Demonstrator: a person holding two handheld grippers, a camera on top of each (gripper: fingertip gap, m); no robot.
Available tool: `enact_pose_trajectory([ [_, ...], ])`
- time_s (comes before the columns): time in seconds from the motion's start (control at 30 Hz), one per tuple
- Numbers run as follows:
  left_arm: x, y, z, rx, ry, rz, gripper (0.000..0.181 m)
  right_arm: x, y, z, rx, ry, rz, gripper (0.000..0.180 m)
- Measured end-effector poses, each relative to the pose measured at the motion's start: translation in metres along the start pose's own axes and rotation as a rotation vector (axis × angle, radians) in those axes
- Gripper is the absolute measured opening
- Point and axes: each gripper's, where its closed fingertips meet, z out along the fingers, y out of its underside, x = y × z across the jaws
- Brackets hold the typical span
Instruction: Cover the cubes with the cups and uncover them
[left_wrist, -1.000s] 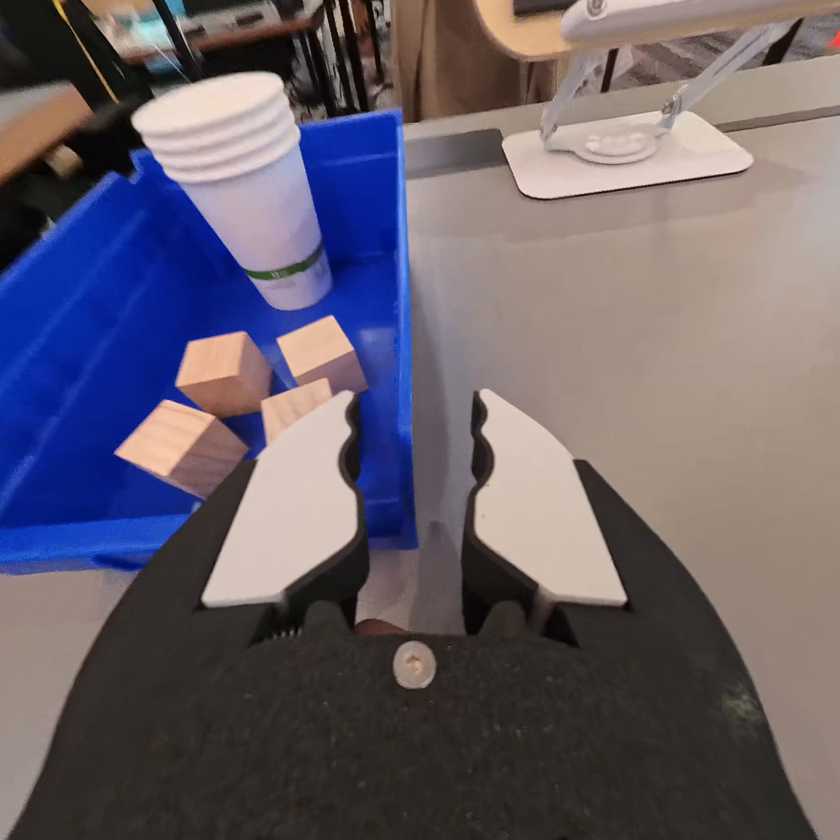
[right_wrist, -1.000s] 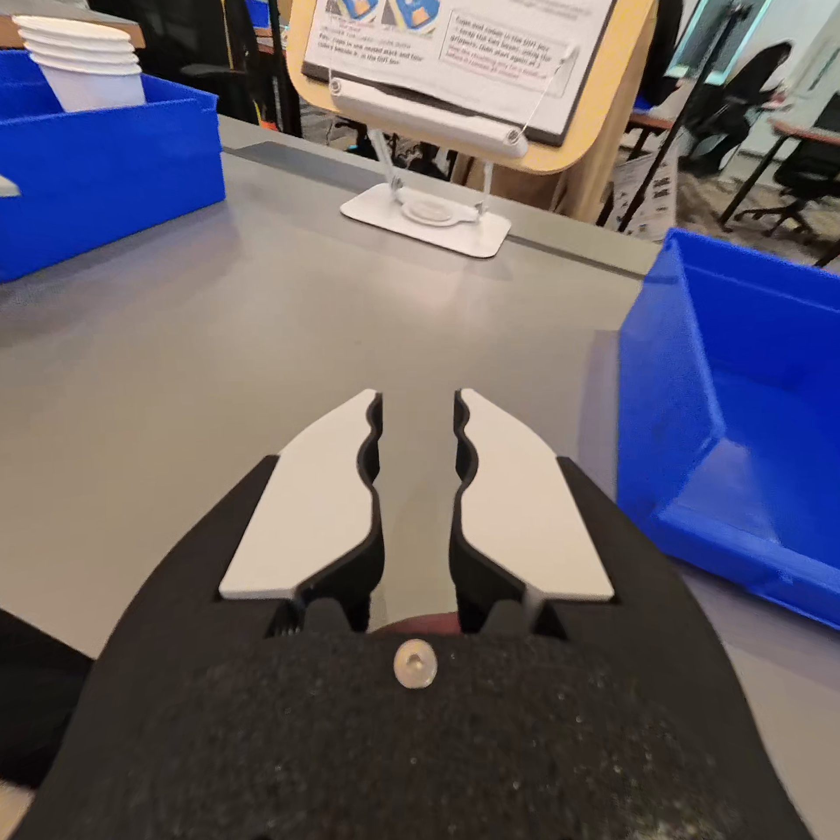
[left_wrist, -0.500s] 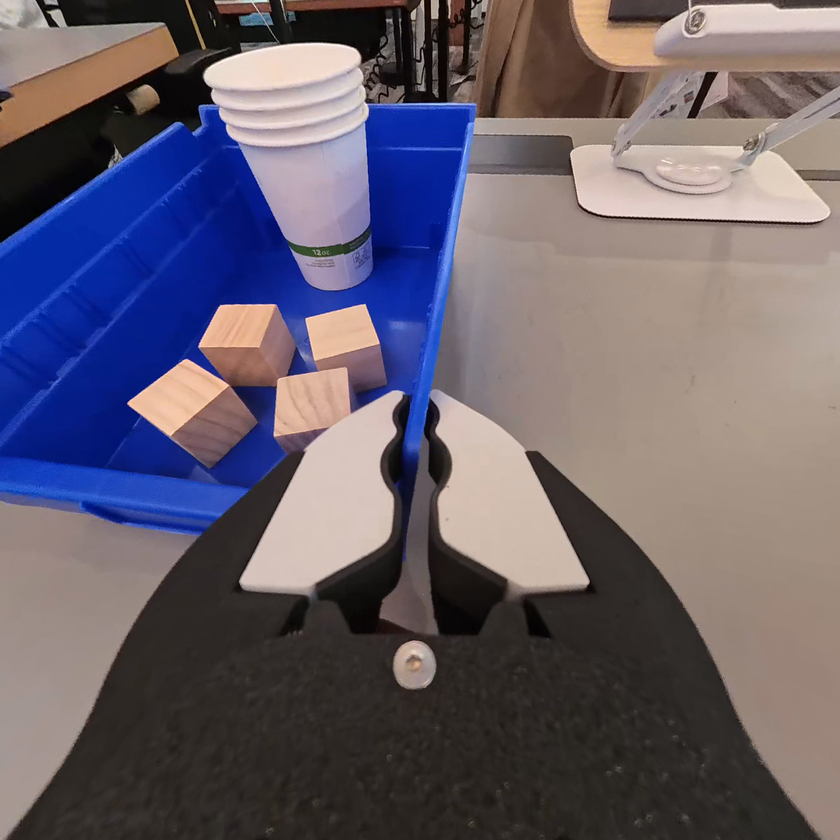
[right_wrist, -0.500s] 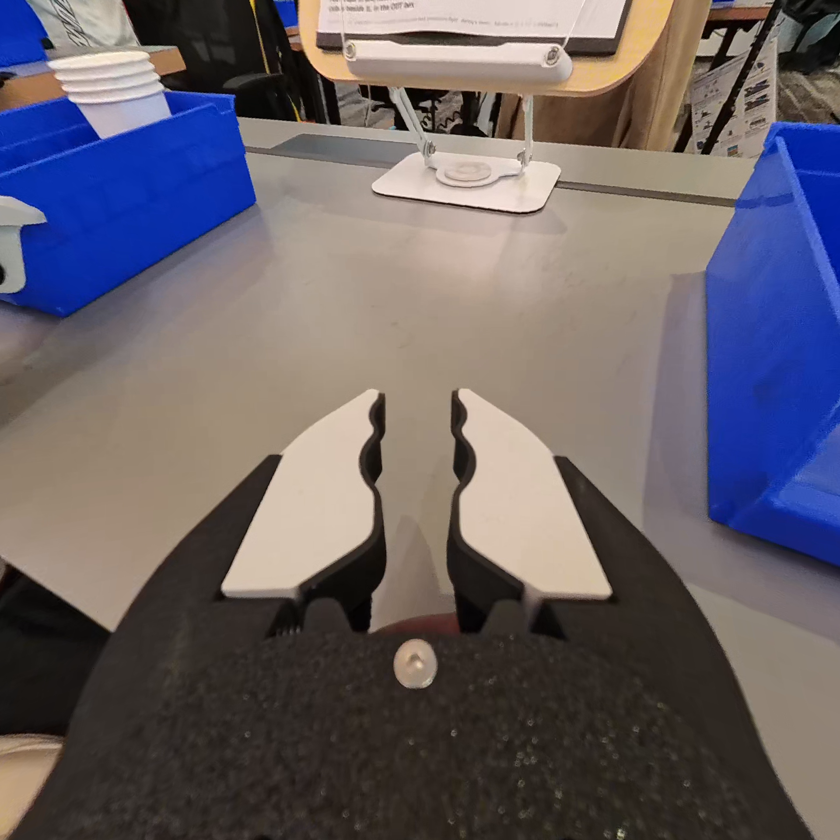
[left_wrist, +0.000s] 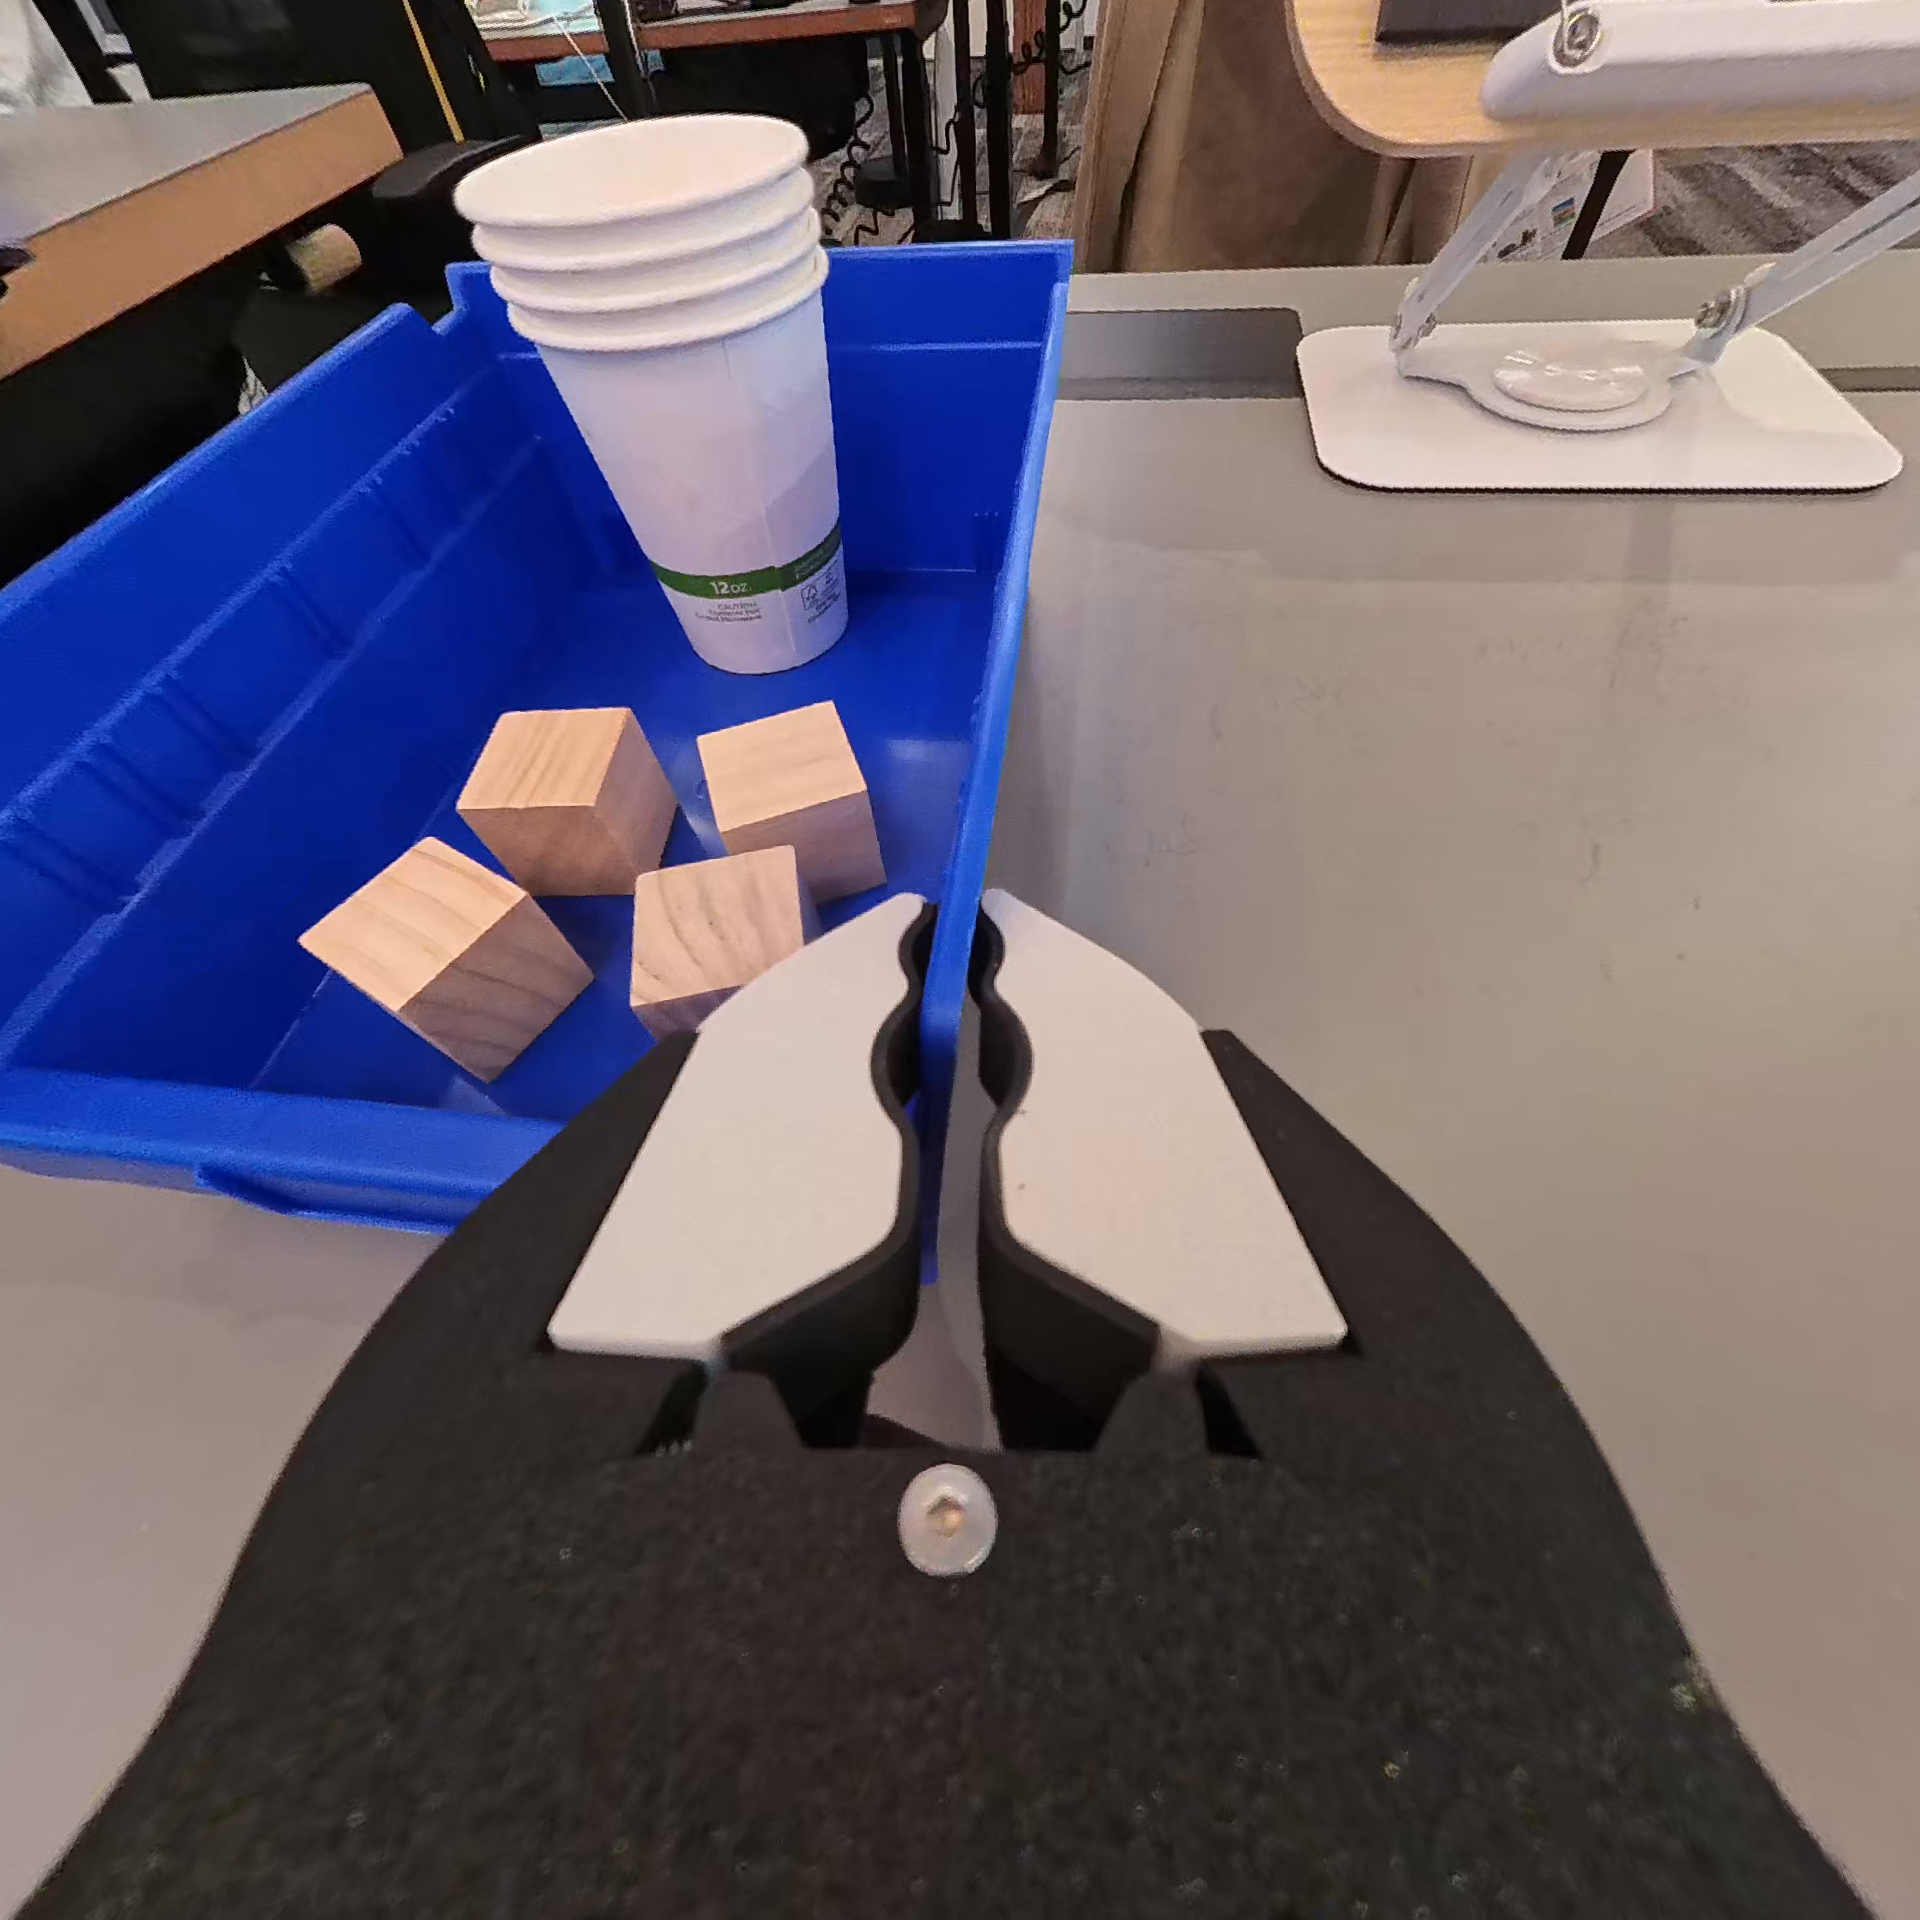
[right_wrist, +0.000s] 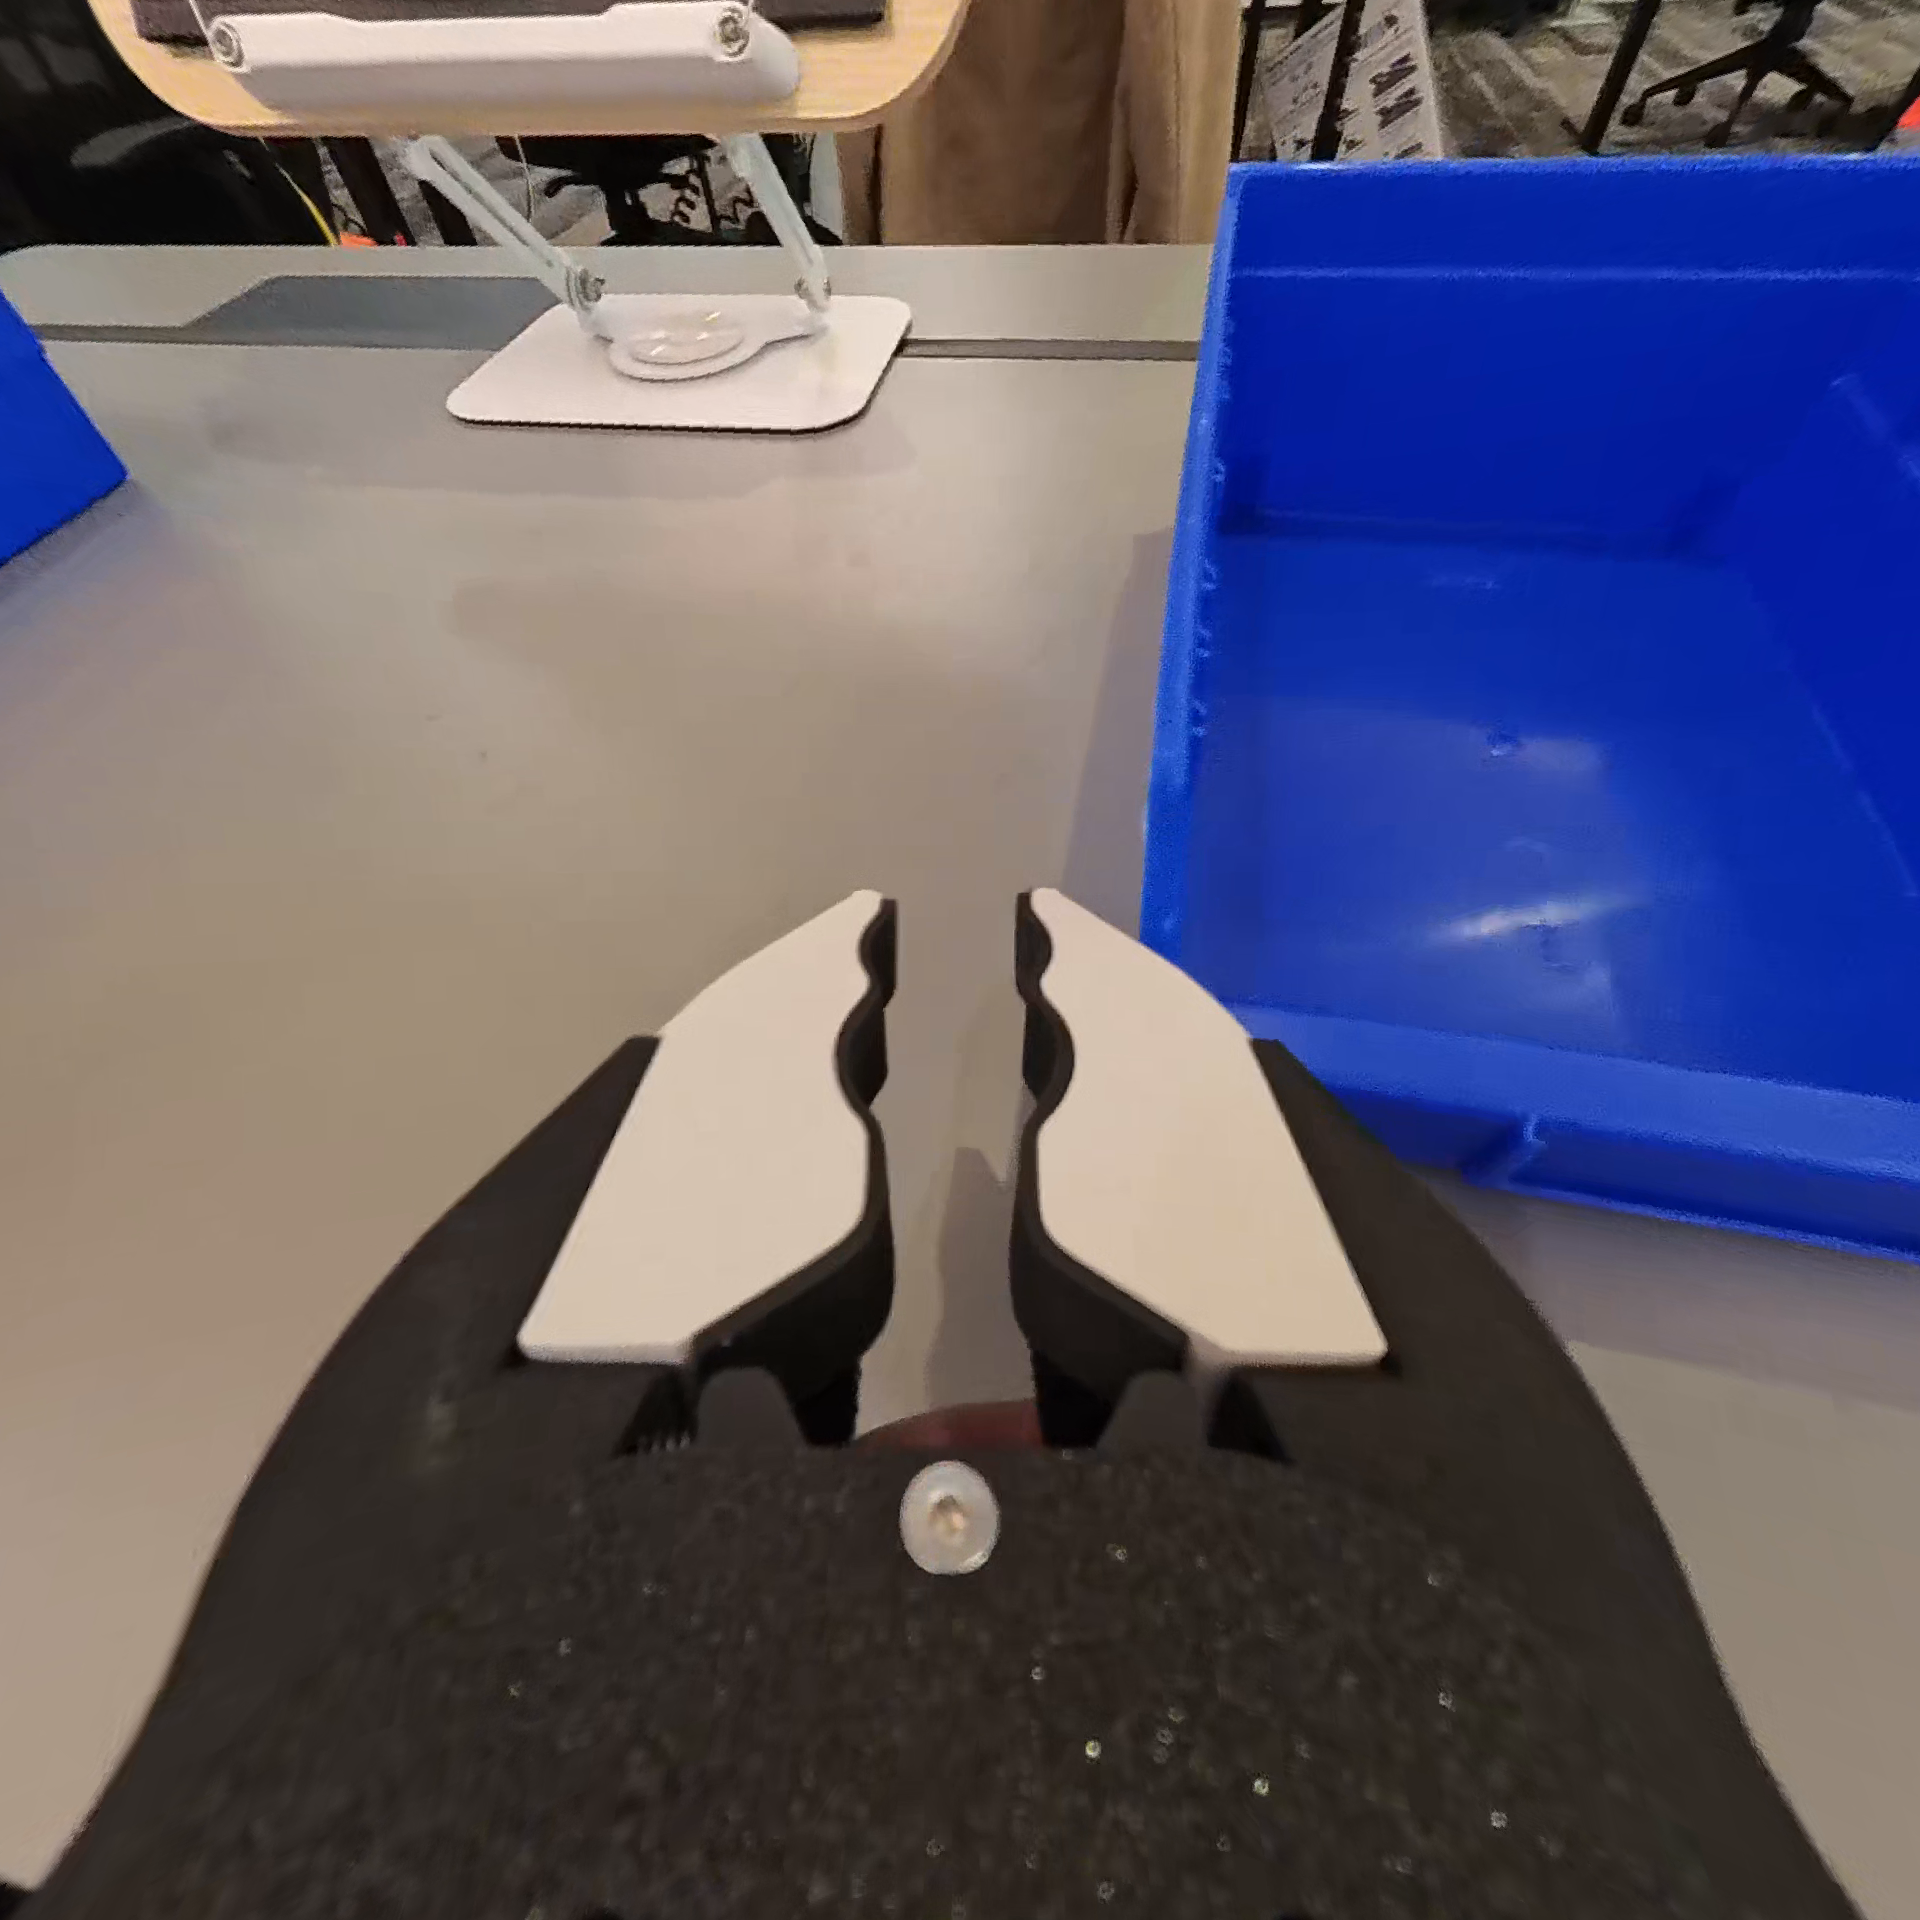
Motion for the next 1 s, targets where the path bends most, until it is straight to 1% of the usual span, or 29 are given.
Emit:
enact_pose_trajectory([
  [0.13, -0.005, -0.001, 0.003, -0.008, 0.010, -0.014, 0.005, 0.000, 0.000, 0.001, -0.002, 0.008, -0.016, 0.022],
  [0.17, -0.005, -0.001, 0.003, -0.008, 0.010, -0.018, 0.005, 0.004, 0.000, 0.001, -0.005, 0.031, -0.034, 0.015],
  [0.2, -0.005, -0.001, 0.003, -0.005, 0.007, -0.019, 0.005, 0.007, -0.001, 0.001, 0.003, 0.038, -0.040, 0.013],
  [0.27, -0.005, 0.000, 0.003, 0.001, -0.001, -0.012, 0.005, -0.002, -0.001, 0.001, -0.007, -0.029, -0.004, 0.030],
  [0.33, -0.005, 0.000, -0.002, -0.004, 0.006, -0.027, 0.007, -0.024, -0.004, -0.005, 0.006, -0.119, 0.014, 0.033],
  [0.37, -0.001, -0.002, -0.009, 0.007, 0.033, -0.035, 0.017, -0.038, -0.007, -0.009, 0.027, -0.153, 0.002, 0.035],
  [0.4, 0.002, -0.009, -0.021, 0.040, 0.054, -0.033, 0.031, -0.051, -0.010, -0.012, 0.048, -0.171, -0.025, 0.036],
  [0.43, 0.006, -0.016, -0.037, 0.085, 0.062, -0.022, 0.039, -0.064, -0.015, -0.014, 0.080, -0.189, -0.060, 0.039],
  [0.47, 0.014, -0.021, -0.055, 0.125, 0.091, -0.018, 0.040, -0.074, -0.020, -0.016, 0.121, -0.196, -0.100, 0.041],
  [0.5, 0.030, -0.021, -0.073, 0.149, 0.168, -0.018, 0.040, -0.079, -0.023, -0.016, 0.152, -0.181, -0.137, 0.043],
  [0.57, 0.062, -0.007, -0.101, 0.153, 0.311, -0.028, 0.041, -0.082, -0.024, -0.018, 0.178, -0.135, -0.178, 0.046],
  [0.6, 0.076, 0.001, -0.111, 0.163, 0.386, -0.030, 0.044, -0.083, -0.024, -0.020, 0.188, -0.119, -0.164, 0.047],
  [0.63, 0.084, 0.009, -0.118, 0.182, 0.428, -0.027, 0.044, -0.082, -0.021, -0.024, 0.189, -0.099, -0.136, 0.047],
  [0.7, 0.089, 0.019, -0.122, 0.217, 0.461, -0.013, 0.043, -0.080, -0.012, -0.031, 0.197, -0.077, -0.063, 0.053],
  [0.73, 0.090, 0.022, -0.120, 0.198, 0.469, -0.009, 0.044, -0.083, -0.007, -0.036, 0.191, -0.092, -0.026, 0.057],
  [0.8, 0.087, 0.020, -0.115, 0.168, 0.479, -0.025, 0.050, -0.094, -0.011, -0.049, 0.200, -0.172, 0.048, 0.059],
  [0.83, 0.084, 0.018, -0.113, 0.170, 0.473, -0.031, 0.050, -0.099, -0.017, -0.055, 0.221, -0.213, 0.072, 0.059],
  [0.87, 0.079, 0.019, -0.111, 0.174, 0.449, -0.023, 0.050, -0.100, -0.022, -0.060, 0.241, -0.227, 0.063, 0.059],
  [0.93, 0.074, 0.024, -0.106, 0.162, 0.419, -0.003, 0.050, -0.091, -0.022, -0.062, 0.228, -0.186, -0.010, 0.063],
  [1.0, 0.074, 0.030, -0.103, 0.126, 0.433, -0.023, 0.050, -0.080, -0.021, -0.064, 0.227, -0.169, -0.058, 0.062],
])
